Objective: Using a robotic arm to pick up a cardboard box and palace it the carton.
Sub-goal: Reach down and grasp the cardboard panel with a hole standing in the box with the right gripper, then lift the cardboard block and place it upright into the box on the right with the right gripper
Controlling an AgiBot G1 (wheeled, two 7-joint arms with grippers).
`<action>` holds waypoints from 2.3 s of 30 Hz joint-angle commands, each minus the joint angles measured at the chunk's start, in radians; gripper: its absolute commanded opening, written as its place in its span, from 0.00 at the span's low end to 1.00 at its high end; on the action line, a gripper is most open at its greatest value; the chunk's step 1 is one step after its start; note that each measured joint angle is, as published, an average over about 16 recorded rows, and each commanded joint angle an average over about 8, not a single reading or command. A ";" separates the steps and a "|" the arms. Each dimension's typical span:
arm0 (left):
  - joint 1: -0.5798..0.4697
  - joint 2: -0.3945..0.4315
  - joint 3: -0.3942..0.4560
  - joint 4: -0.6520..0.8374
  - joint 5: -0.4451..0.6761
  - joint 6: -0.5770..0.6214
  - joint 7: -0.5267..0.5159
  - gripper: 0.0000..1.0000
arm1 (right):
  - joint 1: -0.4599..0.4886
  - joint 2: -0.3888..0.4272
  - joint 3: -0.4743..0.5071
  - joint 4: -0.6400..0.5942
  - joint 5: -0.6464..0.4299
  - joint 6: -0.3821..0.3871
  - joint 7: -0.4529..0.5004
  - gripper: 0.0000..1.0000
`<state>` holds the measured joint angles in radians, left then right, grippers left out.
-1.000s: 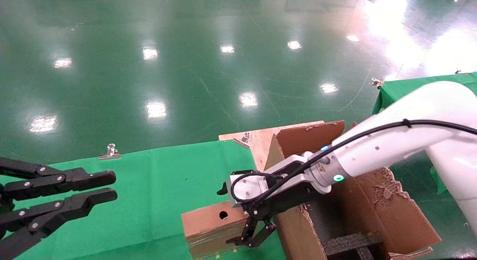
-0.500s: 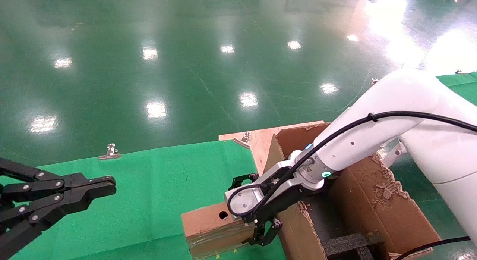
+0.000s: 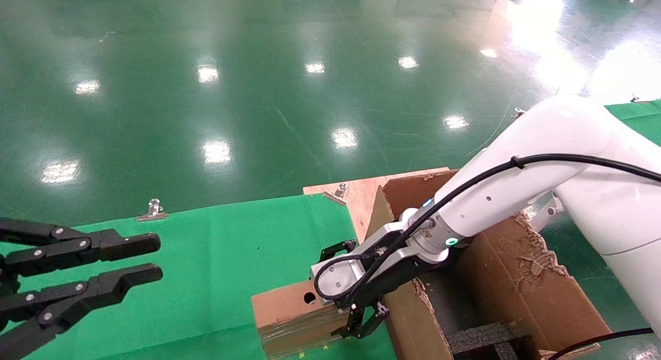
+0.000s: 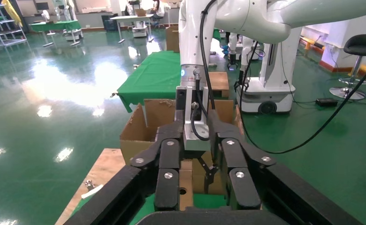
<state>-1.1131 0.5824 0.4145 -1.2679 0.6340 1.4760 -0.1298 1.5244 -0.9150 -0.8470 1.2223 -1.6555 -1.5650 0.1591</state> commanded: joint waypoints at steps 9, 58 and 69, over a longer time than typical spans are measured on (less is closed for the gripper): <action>0.000 0.000 0.000 0.000 0.000 0.000 0.000 1.00 | -0.003 0.001 0.005 0.001 0.003 0.000 0.001 0.00; 0.000 0.000 0.001 0.000 0.000 0.000 0.000 1.00 | 0.679 0.147 -0.452 -0.344 0.456 -0.034 -0.268 0.00; 0.000 0.000 0.001 0.000 0.000 0.000 0.000 1.00 | 0.855 0.309 -0.661 -0.440 0.465 -0.034 -0.351 0.00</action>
<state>-1.1135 0.5823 0.4153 -1.2676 0.6336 1.4759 -0.1294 2.3756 -0.6091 -1.5125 0.7875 -1.1977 -1.5994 -0.1887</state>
